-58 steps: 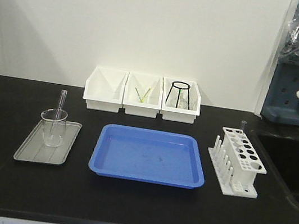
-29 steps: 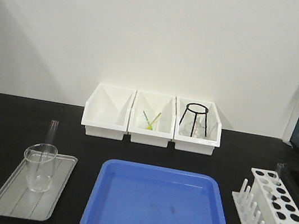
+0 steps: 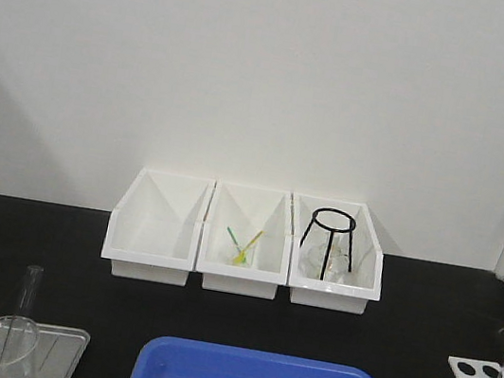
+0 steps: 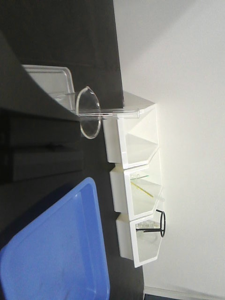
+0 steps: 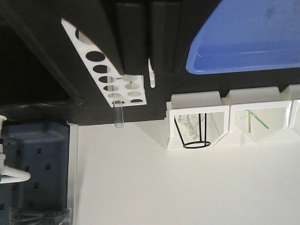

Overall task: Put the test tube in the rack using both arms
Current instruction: 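Move the left gripper down toward the glass test tube in the beaker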

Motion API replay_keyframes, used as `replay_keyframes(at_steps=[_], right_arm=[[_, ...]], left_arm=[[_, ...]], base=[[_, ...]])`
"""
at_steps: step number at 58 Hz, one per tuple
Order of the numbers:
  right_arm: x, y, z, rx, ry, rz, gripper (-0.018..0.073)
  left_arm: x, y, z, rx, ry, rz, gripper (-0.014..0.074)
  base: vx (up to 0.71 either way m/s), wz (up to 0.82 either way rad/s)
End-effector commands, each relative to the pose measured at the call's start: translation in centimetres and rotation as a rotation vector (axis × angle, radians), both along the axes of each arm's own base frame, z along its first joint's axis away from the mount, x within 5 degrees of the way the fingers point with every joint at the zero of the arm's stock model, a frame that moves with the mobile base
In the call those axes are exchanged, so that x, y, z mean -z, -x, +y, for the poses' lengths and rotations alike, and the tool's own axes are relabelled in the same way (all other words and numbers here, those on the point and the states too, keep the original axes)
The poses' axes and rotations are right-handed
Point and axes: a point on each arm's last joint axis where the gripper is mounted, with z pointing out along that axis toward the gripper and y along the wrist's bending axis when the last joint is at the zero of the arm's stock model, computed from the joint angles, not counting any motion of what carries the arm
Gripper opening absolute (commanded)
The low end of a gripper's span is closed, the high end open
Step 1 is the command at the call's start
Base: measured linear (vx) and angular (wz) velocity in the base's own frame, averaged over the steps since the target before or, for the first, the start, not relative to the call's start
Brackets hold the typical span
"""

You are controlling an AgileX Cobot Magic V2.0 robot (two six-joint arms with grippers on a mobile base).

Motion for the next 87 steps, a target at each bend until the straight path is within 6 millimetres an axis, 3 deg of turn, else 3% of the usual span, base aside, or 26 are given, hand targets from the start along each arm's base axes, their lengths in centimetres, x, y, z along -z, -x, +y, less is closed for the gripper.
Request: replay_keyframes(at_steps=[1, 49, 55, 61, 65, 70, 77, 79, 80, 87], right_arm=[[-0.8, 0.1, 0.0, -0.001, 0.004, -0.097, -0.001], [-0.8, 0.1, 0.0, -0.001, 0.004, -0.098, -0.001], [-1.5, 0.2, 0.0, -0.001, 0.003, -0.18, -0.001], [-3.2, 0.6, 0.0, -0.002, 0.004, -0.325, -0.001], [-5.4, 1.2, 0.0, -0.001, -0.005, -0.418, -0.001], [-8.8, 2.2, 0.0, -0.003, -0.025, -0.494, -0.001], [-14.4, 2.8, 0.0, -0.002, -0.019, -0.547, -0.001], [-15.5, 2.4, 0.0, 0.001, -0.008, -0.539, -0.001], [-18.3, 0.6, 0.0, 0.007, 0.014, -0.509, -0.001], [-20.2, -2.6, -0.2, 0.007, 0.008, -0.442, -0.001]], left_arm=[[-0.7, 0.1, 0.1, -0.009, 0.02, -0.09, -0.0006], [-0.7, 0.1, 0.1, -0.009, 0.02, -0.09, -0.0006], [-0.8, 0.1, 0.1, -0.01, 0.022, -0.095, -0.0006], [-2.0, 0.3, 0.2, -0.013, 0.086, -0.177, -0.0006], [-3.4, 0.6, 0.4, -0.013, 0.198, -0.249, -0.0006], [-6.9, 1.6, 0.8, -0.003, 0.304, -0.371, -0.0006], [-13.1, 3.2, 0.9, 0.001, 0.201, -0.482, -0.0006], [-14.5, 3.3, 0.8, -0.004, 0.166, -0.49, -0.0006], [-18.2, 2.2, 0.6, -0.005, 0.145, -0.474, -0.0006], [-21.3, -0.9, 0.0, -0.013, 0.109, -0.42, -0.0006]], base=[[0.22, -0.07], [0.05, -0.01], [0.0, 0.0], [0.0, 0.0], [0.0, 0.0], [0.0, 0.0], [0.0, 0.0], [0.0, -0.01], [0.0, 0.0], [0.0, 0.0]])
